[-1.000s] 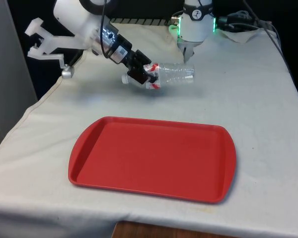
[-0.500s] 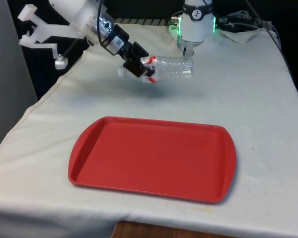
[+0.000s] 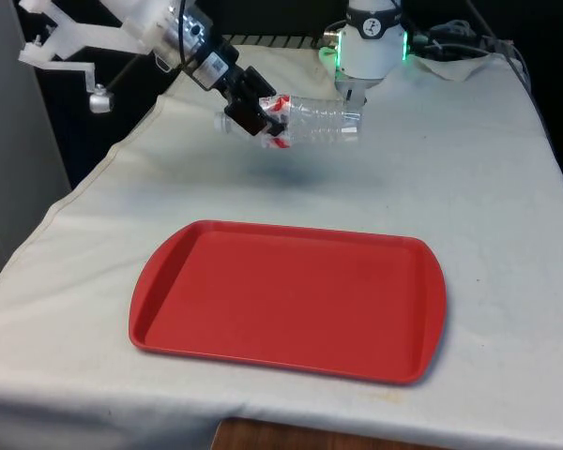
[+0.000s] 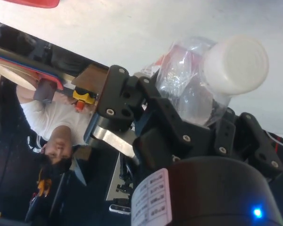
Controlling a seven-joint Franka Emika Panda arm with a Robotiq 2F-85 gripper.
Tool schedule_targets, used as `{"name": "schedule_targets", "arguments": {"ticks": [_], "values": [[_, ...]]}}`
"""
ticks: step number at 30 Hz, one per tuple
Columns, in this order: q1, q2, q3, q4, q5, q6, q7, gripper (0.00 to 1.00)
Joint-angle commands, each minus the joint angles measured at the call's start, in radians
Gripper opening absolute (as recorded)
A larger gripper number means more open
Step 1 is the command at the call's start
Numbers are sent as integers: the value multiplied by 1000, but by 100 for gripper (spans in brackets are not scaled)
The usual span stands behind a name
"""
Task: Place the bottle upright on the tray.
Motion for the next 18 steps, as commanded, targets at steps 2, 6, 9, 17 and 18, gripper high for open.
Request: {"name": "schedule_targets", "arguments": {"ticks": [2,6,9,17,18], "values": [[9,-9,-4,3,-9,11,19,14],[15,-14,-4,18,-15,15,41,14],[22,-15,-4,38,-19,18,67,14],[33,-13,-3,83,-29,22,118,14],[35,-13,-2,88,-30,23,125,14]]}}
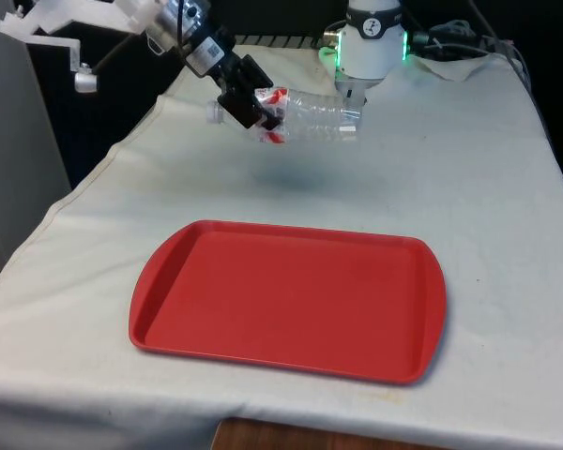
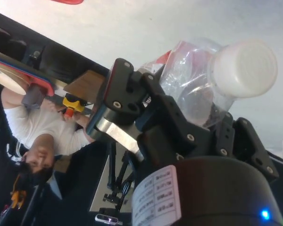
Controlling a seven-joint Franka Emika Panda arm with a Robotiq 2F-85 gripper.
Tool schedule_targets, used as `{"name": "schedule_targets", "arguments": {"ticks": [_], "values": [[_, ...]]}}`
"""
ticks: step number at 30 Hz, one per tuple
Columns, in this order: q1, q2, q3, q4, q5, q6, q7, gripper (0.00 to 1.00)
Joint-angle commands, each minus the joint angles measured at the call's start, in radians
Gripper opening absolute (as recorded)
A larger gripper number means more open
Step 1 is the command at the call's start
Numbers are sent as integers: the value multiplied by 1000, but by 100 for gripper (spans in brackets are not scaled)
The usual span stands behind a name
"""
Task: Place the bottle upright on the tray.
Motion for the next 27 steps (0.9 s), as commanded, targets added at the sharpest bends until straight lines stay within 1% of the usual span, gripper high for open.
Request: {"name": "schedule_targets", "arguments": {"ticks": [1,2,7,8,9,11,16,17,20,23,24,25,27], "values": [[1,0,0,5,-1,1,7,14],[10,-2,-3,14,-6,13,26,14],[17,2,2,46,-9,23,63,14],[11,0,4,41,-8,15,52,14],[17,3,3,52,-9,25,69,14],[21,8,6,71,-9,31,87,14],[26,20,11,106,-9,43,122,14],[22,16,11,97,-8,35,109,14],[31,27,11,126,-9,48,140,14],[34,35,13,147,-9,54,160,14],[30,32,15,144,-8,47,152,14],[35,37,14,154,-9,55,166,14],[37,46,16,176,-11,60,186,14]]}}
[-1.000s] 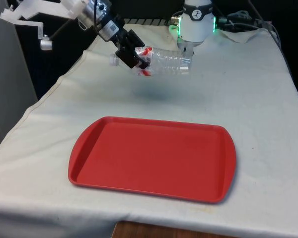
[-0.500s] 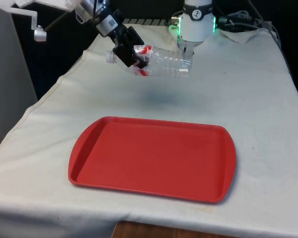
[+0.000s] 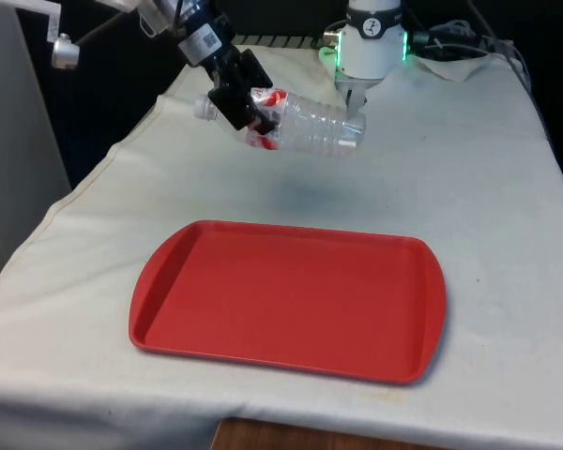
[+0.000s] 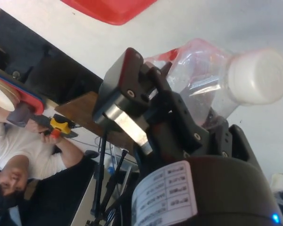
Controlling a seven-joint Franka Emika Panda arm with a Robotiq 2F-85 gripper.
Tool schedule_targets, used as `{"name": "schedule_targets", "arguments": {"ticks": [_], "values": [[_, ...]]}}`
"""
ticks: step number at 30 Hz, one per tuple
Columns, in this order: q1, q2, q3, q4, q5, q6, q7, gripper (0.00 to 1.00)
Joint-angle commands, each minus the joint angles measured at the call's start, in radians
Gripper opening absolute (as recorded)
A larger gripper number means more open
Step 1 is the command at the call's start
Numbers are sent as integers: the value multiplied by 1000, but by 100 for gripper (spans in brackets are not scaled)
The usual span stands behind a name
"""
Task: Place the bottle upright on the tray.
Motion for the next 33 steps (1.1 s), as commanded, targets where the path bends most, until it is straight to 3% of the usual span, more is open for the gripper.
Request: {"name": "schedule_targets", "arguments": {"ticks": [1,5,6,7,14,15,18,25,26,27,33], "values": [[6,7,-2,16,-3,8,19,14],[10,24,0,55,-7,13,52,14],[5,20,2,48,-5,4,39,14],[11,27,1,64,-8,14,59,14],[17,55,2,124,-17,23,109,14],[12,52,4,118,-14,17,98,14],[20,64,2,145,-22,27,127,14],[24,81,1,197,-52,33,175,14],[19,78,5,194,-51,25,167,14],[25,82,2,202,-56,34,180,14],[30,91,2,236,-89,40,215,14]]}}
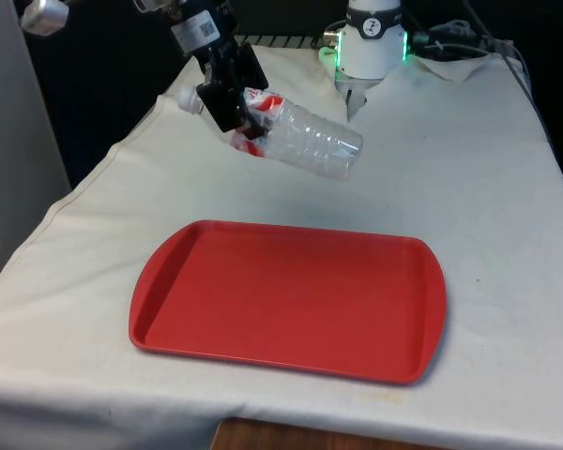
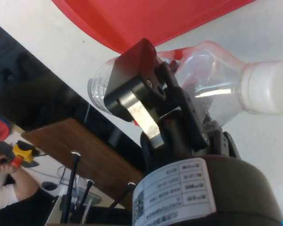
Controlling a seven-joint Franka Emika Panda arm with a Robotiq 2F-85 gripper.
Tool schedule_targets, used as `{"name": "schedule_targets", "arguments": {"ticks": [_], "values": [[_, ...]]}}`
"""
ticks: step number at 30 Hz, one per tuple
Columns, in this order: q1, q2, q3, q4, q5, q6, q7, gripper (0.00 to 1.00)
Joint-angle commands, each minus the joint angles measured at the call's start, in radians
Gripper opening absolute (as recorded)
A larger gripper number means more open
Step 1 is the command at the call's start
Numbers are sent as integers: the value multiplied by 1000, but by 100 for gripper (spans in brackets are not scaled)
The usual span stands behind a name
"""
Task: Place the bottle upright on the tray.
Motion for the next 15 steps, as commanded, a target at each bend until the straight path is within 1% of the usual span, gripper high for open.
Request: {"name": "schedule_targets", "arguments": {"ticks": [1,2,3,4,6,7,9,10,11,15], "values": [[1,1,0,4,-7,2,5,14],[7,5,-3,11,-12,10,17,14],[7,5,-2,14,-17,11,21,14],[12,6,-1,21,-29,15,32,14],[13,7,-1,24,-36,16,37,14],[17,8,1,31,-49,20,47,14],[21,10,5,38,-61,23,57,14],[12,6,8,35,-57,12,47,14],[22,11,7,43,-68,26,63,14],[28,16,22,59,-103,41,91,14]]}}
